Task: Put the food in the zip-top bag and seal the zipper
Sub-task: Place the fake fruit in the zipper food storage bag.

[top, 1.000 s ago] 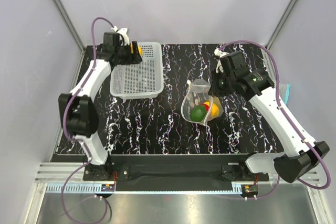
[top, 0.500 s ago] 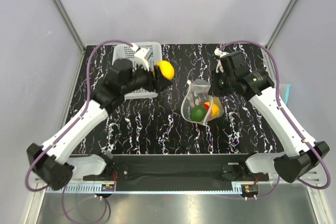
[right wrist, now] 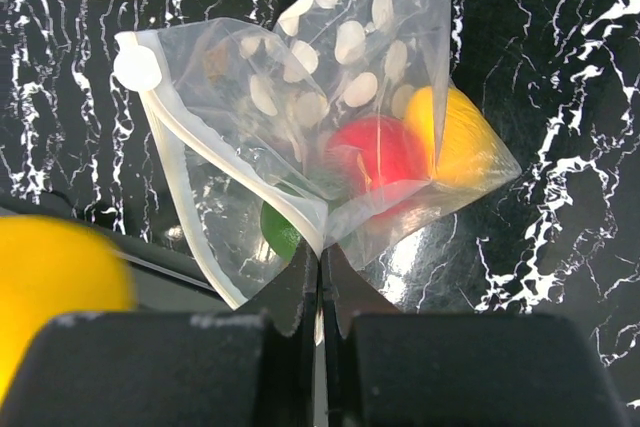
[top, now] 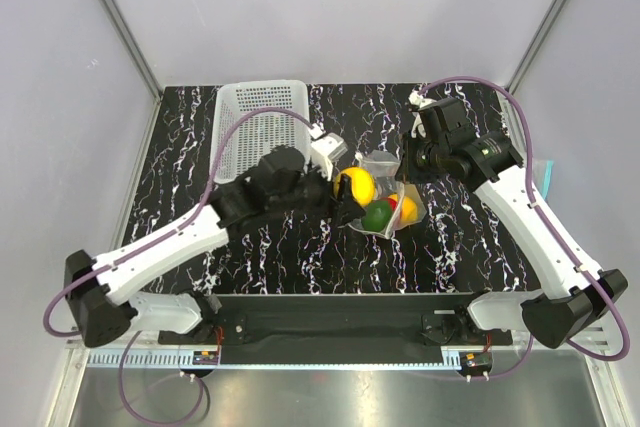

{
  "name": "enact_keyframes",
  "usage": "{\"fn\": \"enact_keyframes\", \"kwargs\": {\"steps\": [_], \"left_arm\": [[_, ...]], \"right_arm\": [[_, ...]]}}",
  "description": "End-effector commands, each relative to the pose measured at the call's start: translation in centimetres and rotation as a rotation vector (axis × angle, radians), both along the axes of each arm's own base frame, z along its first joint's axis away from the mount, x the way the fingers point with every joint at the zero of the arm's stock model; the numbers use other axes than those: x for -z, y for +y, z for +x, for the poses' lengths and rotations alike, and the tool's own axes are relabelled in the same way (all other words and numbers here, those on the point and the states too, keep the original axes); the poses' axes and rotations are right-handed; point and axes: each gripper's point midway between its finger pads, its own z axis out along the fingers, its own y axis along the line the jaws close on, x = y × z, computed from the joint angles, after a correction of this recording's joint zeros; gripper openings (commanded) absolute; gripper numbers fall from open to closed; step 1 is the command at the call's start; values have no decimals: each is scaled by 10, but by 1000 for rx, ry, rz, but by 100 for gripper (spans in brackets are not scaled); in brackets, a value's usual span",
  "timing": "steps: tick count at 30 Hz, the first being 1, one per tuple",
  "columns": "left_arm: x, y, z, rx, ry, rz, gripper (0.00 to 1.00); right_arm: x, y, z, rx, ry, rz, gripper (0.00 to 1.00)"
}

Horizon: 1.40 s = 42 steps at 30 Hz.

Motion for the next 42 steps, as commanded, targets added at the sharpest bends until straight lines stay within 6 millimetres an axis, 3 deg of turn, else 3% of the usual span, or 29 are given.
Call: {"fn": "enact_keyframes", "kwargs": {"steps": [1, 3, 4, 5, 9, 15, 16, 19, 26, 32, 36, 37, 42], "left_arm": [[-8, -18, 10, 14, -39, -12, 43], [11, -28, 13, 32, -5, 36, 43], [7, -32, 17, 34, -7, 40, 43], [21, -38, 22, 35, 13, 79, 43], [36, -44, 36, 3, 47, 162, 45], [34, -58, 43, 4, 76, 171, 57], [31, -59, 45, -5, 72, 170, 68], [30, -55, 52, -51, 60, 185, 89], [25, -45, 56, -97, 40, 205, 91], [28, -36, 54, -112, 40, 228, 87], [28, -34, 54, -114, 35, 229, 61], [28, -35, 55, -114, 36, 227, 49], [23, -47, 51, -80, 48, 166, 39]], "right_arm": [[-32, 12, 7, -18, -80, 80, 0], [-33, 15, 6, -25, -81, 90, 0], [-33, 15, 7, -21, -81, 93, 0], [-33, 15, 7, -19, -80, 94, 0], [-34, 15, 7, -21, -82, 96, 0], [-30, 16, 6, -24, -77, 100, 0], [-30, 16, 5, -26, -77, 100, 0], [-30, 15, 3, -27, -77, 103, 0], [-28, 14, 2, -26, -76, 102, 0], [-30, 14, 2, -26, -82, 105, 0], [-30, 14, 1, -24, -83, 110, 0], [-29, 14, 2, -23, -82, 109, 0], [-29, 15, 1, -24, -82, 114, 0]]}}
